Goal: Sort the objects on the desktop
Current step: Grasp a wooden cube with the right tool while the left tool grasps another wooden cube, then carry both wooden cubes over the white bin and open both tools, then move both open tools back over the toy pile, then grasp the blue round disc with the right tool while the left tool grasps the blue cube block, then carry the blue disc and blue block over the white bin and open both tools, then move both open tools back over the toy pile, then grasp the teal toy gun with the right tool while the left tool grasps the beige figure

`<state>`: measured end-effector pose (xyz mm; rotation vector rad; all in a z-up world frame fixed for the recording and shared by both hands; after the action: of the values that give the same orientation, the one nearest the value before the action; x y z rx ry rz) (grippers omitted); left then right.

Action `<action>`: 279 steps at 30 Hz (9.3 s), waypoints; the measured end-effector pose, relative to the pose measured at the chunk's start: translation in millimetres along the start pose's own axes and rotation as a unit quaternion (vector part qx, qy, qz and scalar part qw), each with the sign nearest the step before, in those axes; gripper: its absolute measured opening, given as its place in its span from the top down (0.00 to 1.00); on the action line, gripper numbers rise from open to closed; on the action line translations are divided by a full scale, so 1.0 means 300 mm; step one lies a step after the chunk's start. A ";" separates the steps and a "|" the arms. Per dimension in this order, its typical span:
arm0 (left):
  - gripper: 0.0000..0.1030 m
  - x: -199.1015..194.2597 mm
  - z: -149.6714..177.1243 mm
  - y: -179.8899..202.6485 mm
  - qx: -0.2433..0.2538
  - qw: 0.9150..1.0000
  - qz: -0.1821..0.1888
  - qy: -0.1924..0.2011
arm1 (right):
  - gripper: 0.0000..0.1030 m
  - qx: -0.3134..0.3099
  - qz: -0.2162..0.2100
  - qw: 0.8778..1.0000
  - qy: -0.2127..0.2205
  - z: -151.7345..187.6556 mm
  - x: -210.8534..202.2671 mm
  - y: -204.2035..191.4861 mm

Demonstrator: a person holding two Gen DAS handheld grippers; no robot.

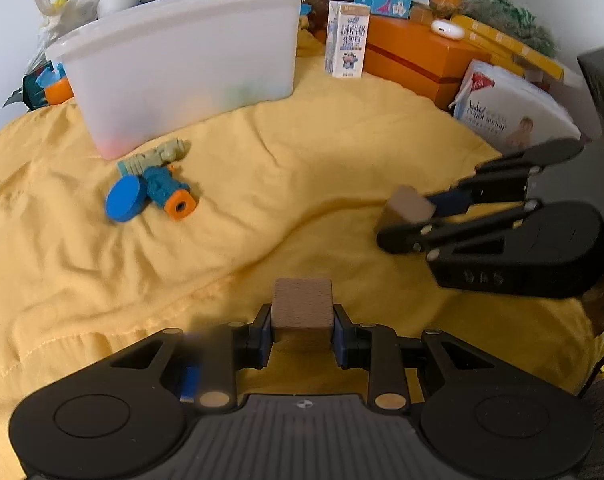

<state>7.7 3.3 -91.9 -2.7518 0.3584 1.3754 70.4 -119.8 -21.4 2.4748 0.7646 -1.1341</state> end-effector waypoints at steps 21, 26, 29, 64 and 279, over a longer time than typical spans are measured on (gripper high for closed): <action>0.68 0.007 0.005 0.015 0.012 1.000 -0.009 0.005 | 0.68 -0.008 0.002 1.000 0.009 0.006 -0.001 -0.007; 0.68 0.003 0.000 0.012 0.012 1.000 -0.015 0.008 | 0.68 -0.007 0.003 1.000 0.009 0.007 -0.001 -0.007; 0.68 -0.007 -0.008 -0.002 0.002 1.000 -0.020 0.012 | 0.68 -0.010 0.003 1.000 0.008 0.007 -0.002 -0.008; 0.38 -0.206 -0.695 -0.279 -0.009 0.974 -0.097 0.205 | 0.52 -0.038 0.061 0.980 0.187 -0.777 -0.005 0.217; 0.74 0.099 -0.307 -0.217 0.075 0.997 -0.030 0.008 | 0.71 0.023 -0.022 0.999 0.003 -0.092 0.058 0.000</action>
<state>111.9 48.0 -64.0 -2.6314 0.3603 1.2596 96.5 -100.7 -17.1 2.5106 0.8080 -1.1731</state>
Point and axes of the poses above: each gripper's, at about its wrist camera, not at the fingertips, and x roughly the way its jaws point, y to its right, z to its underside, the point moved 2 cm from there along x, roughly the way its jaws point, and after that the axes turned 4 degrees about -x, right-handed, at the moved point
